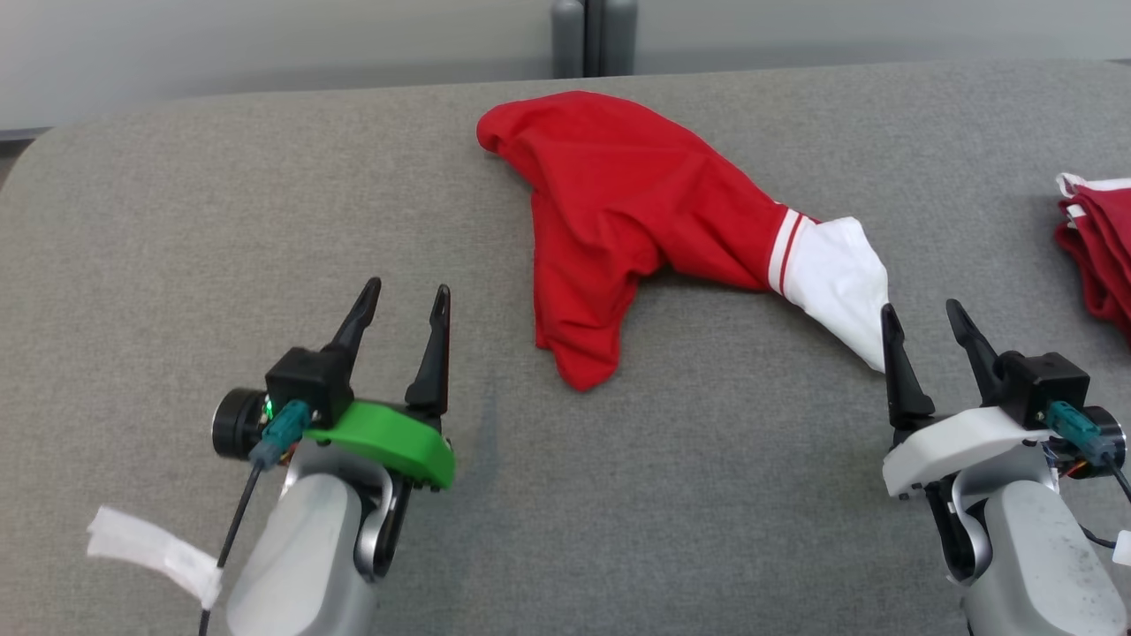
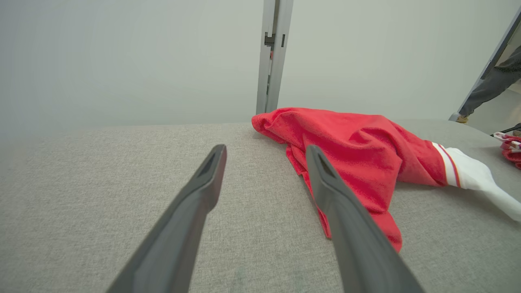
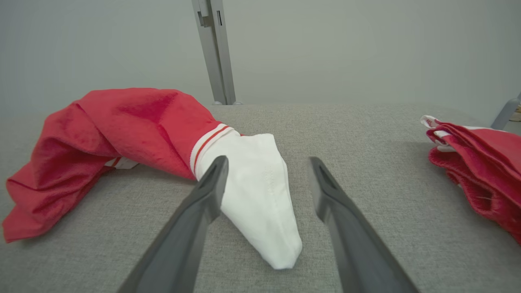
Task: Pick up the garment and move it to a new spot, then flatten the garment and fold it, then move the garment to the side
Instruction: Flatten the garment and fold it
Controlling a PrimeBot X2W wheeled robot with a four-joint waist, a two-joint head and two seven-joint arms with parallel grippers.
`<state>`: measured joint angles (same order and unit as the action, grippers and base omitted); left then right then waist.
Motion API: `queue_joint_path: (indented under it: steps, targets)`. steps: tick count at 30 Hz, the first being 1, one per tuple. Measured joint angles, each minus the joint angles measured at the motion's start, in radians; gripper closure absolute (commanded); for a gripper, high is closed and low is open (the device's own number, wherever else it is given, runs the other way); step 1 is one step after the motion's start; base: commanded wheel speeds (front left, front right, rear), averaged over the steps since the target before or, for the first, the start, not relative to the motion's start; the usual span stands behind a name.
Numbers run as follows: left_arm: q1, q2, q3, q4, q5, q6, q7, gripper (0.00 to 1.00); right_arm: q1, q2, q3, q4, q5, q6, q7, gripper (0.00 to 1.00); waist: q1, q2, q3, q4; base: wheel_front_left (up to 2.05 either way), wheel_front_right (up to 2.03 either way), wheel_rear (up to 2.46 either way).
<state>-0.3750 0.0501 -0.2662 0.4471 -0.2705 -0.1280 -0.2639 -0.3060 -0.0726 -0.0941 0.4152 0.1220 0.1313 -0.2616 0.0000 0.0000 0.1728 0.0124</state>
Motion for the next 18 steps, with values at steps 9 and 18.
queue_joint_path:
  steps: [9,18]
  targets:
    - [-0.314,0.046,-0.092,0.239,-0.046,0.0,0.0,0.0,-0.046,0.016,0.041,-0.027,0.013,0.0,0.0,0.0,0.0,0.0,0.057,-0.048,0.0,0.0,0.0]
    - [-0.61,0.162,-0.291,0.432,-0.209,-0.001,0.151,0.0,-0.104,0.02,0.091,-0.056,0.035,0.0,0.0,0.0,0.0,0.0,0.137,-0.121,0.0,0.0,0.0]
